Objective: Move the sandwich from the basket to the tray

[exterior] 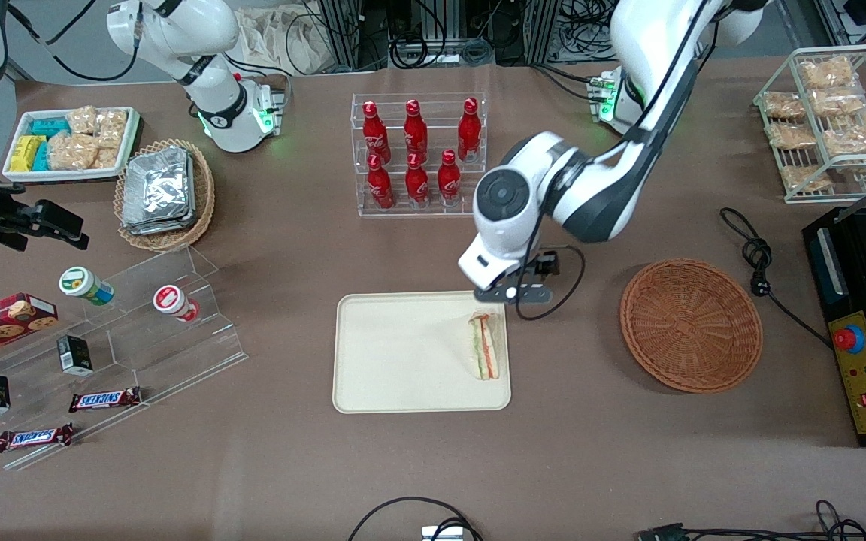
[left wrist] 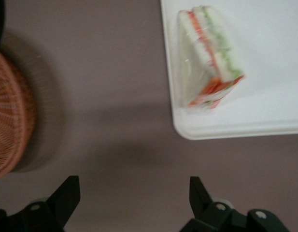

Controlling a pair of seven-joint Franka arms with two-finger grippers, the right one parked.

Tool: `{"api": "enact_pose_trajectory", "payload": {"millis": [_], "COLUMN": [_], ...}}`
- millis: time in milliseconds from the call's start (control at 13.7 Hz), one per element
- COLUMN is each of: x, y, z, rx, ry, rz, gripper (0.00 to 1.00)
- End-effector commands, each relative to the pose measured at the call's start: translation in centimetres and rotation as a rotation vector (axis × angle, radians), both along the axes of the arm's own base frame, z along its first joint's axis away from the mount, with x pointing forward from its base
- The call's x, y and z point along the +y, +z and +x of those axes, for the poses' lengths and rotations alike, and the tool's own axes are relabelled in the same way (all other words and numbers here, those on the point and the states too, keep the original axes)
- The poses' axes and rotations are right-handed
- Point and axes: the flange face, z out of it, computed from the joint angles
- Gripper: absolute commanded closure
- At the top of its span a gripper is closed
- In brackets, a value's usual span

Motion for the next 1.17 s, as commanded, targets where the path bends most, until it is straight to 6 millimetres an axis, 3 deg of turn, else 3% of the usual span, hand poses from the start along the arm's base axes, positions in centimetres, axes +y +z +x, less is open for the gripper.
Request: {"api": "enact_pose_trajectory", "payload": {"millis": [0, 293, 439, 659, 878, 1098], "x": [7.2, 17.1, 21.0, 26.5, 29.2, 29.2], "y": [4.0, 8.1, 11.7, 15.0, 14.4, 15.3], "z": [0.5, 4.3, 5.8, 7.9, 9.1, 10.4], "rx": [0.072, 0.123, 0.161, 0.138, 0.148, 0.117], "ry": [-0.043, -0.057, 0.017, 0.083, 0.071, 0.074], "rz": [-0.041, -0.081, -0.069, -0.111, -0.164, -0.169], "gripper": [0.00, 0.00, 0.00, 0.00, 0.00, 0.00]}}
